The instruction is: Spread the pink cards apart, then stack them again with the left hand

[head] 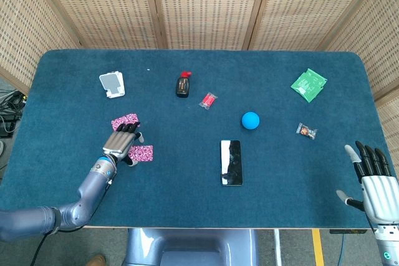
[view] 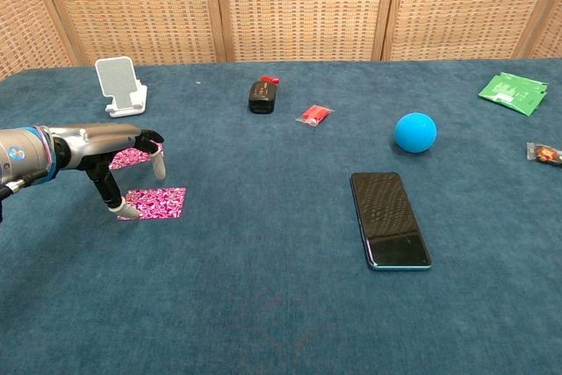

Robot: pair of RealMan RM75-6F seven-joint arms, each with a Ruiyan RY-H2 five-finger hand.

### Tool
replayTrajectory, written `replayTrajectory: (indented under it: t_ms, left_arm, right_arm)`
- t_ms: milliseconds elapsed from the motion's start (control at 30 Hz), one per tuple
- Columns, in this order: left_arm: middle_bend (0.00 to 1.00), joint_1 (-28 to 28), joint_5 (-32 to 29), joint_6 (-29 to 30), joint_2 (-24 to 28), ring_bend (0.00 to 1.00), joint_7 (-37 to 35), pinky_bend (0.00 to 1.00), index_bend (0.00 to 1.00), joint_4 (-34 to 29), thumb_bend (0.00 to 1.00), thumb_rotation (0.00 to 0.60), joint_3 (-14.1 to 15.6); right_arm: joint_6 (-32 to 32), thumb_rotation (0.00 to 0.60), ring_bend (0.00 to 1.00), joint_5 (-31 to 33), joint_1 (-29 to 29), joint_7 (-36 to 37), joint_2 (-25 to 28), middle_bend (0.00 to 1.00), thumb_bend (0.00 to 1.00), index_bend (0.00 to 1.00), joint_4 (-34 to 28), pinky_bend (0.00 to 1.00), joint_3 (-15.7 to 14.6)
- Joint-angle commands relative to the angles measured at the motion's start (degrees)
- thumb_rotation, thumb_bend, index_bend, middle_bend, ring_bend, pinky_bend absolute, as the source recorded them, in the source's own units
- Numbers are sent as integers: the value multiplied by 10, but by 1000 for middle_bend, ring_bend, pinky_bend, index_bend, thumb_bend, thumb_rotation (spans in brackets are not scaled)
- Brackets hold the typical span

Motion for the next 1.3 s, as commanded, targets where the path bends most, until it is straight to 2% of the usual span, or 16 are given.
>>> replayTrajectory:
  t_ms: [33,467,533,767,1000,1300]
  left_arm:
    - [0,0,0,2,-5,0,1,0,346,4,191,600,3]
    - [0,1,-3,-9,-24,0,-9,0,363,30,193,600,5]
    - [0,1,-2,-10,-26,0,-11,0,389,34,194,600,5]
    - [0,5,-3,-4,-32,0,-14,0,636,42,211,600,4]
    - [0,8,1,0,-33,0,-19,0,762,37,225,600,0]
    - [0,2,-10,-2,-28,0,-8,0,777,37,246,600,-5]
  right_arm:
    - [-1,600,0,0,0,1,0,0,0,0,1,0,0]
    - [-2,600,0,0,0,1,0,0,0,0,1,0,-1]
    - [-2,600,0,1,1,0,0,0,0,0,1,0,0]
    - [-5,600,0,2,2,0,-1,0,0,0,2,0,-1]
    - [-6,600,0,1,2,1,-1,0,0,0,2,0,-1]
    - [-8,600,0,2,3,1,-1,0,0,0,1,0,-2]
